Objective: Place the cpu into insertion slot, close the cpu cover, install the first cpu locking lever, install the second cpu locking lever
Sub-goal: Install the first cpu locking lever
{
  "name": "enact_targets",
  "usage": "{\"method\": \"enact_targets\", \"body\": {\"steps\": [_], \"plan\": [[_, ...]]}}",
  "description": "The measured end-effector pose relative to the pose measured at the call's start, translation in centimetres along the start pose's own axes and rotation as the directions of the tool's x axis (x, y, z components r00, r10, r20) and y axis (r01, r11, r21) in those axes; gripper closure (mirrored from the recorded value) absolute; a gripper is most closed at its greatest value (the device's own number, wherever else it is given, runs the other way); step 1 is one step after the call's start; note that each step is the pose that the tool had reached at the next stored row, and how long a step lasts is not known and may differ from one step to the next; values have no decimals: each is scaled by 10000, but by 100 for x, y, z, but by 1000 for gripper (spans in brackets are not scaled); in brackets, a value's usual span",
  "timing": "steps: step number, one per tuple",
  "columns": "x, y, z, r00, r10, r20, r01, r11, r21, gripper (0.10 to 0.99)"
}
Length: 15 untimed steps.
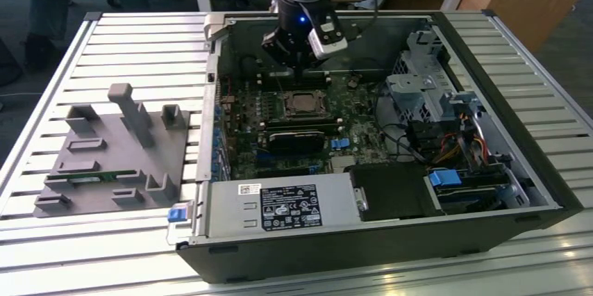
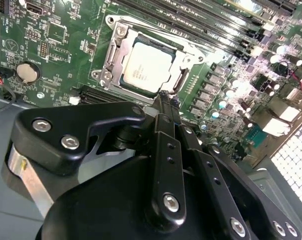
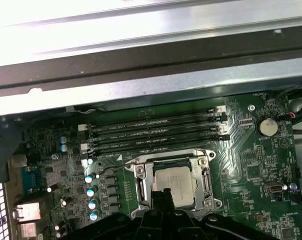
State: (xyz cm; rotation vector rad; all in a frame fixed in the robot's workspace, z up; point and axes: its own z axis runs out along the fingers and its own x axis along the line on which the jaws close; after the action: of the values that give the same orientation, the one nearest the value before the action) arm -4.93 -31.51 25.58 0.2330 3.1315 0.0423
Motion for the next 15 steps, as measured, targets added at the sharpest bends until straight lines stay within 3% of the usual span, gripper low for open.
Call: {"method": "enact_targets", "body": {"steps": [7, 15], "plan": [[2, -2, 9, 9947, -1025, -20, 1025, 9947, -1, 980], [73, -19, 14, 9931, -1176, -13, 1176, 9931, -2, 980]]}}
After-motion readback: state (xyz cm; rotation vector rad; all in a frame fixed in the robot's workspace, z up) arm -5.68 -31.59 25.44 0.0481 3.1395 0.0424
